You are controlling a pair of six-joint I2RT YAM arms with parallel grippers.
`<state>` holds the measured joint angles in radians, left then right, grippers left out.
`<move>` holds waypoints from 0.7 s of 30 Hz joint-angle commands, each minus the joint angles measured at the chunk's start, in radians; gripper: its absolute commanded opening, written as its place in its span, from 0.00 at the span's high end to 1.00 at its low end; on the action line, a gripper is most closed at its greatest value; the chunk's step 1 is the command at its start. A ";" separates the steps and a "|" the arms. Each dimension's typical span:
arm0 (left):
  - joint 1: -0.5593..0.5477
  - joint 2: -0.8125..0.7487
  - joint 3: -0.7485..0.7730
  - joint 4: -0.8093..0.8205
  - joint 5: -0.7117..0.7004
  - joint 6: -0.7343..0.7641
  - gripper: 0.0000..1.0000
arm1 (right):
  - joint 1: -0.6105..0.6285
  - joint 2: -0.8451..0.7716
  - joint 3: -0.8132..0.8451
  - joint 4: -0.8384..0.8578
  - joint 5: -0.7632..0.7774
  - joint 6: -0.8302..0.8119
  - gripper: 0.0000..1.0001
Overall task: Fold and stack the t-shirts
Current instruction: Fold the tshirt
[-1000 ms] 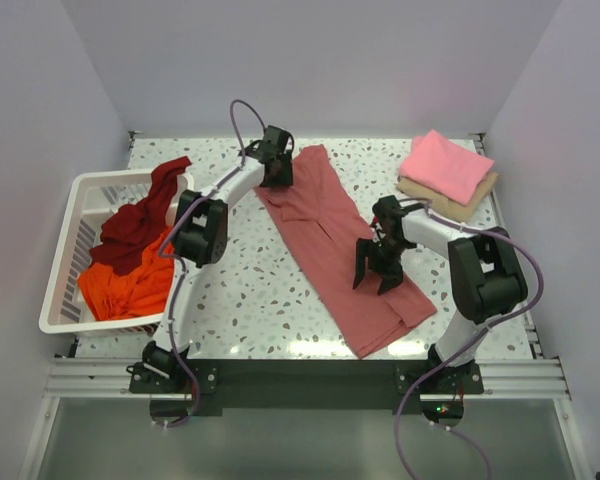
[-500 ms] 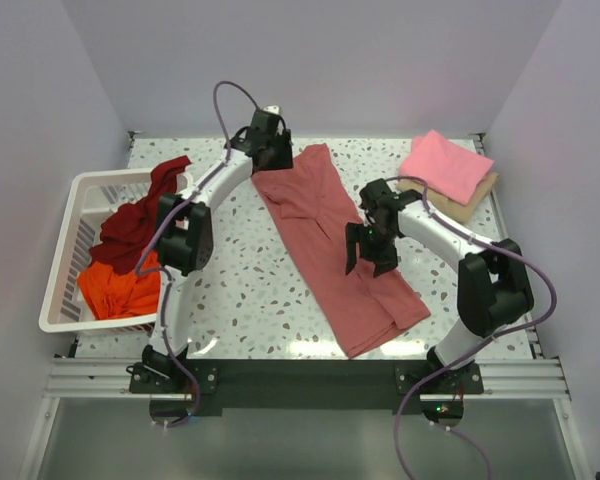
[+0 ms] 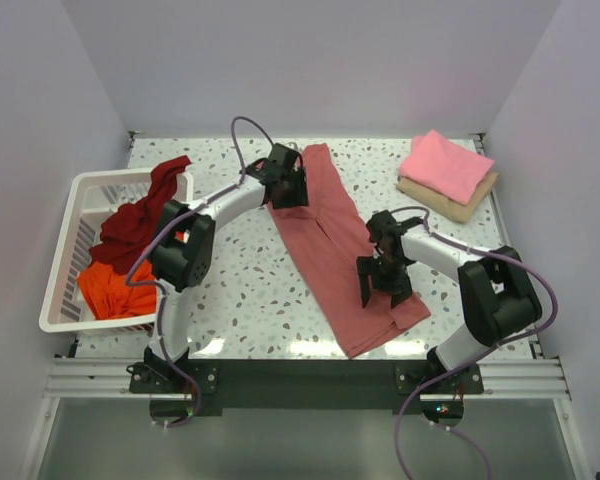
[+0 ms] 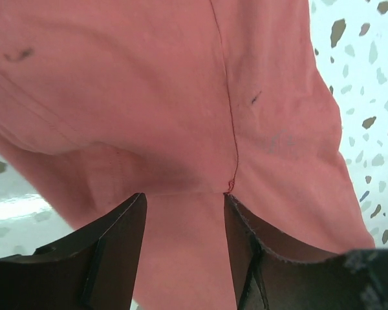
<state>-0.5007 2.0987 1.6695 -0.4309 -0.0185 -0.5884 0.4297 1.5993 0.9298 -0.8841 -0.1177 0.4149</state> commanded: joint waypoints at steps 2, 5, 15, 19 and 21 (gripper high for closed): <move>-0.006 0.049 -0.001 0.040 0.045 -0.085 0.44 | -0.006 -0.045 -0.026 0.068 -0.005 -0.016 0.24; 0.001 0.092 -0.013 0.024 0.051 -0.085 0.44 | -0.005 -0.039 -0.061 0.089 -0.025 0.008 0.24; 0.042 0.167 -0.021 0.012 0.071 -0.045 0.46 | 0.012 -0.050 -0.158 0.197 -0.125 0.108 0.24; 0.067 0.195 0.019 0.003 0.068 -0.005 0.47 | 0.055 -0.047 -0.154 0.231 -0.148 0.169 0.24; 0.077 0.218 0.047 -0.008 0.066 0.025 0.48 | 0.069 -0.042 -0.141 0.247 -0.154 0.208 0.24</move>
<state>-0.4618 2.2295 1.6958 -0.4095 0.0925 -0.6338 0.4641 1.5311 0.8101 -0.7414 -0.2195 0.5434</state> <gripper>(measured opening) 0.524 0.757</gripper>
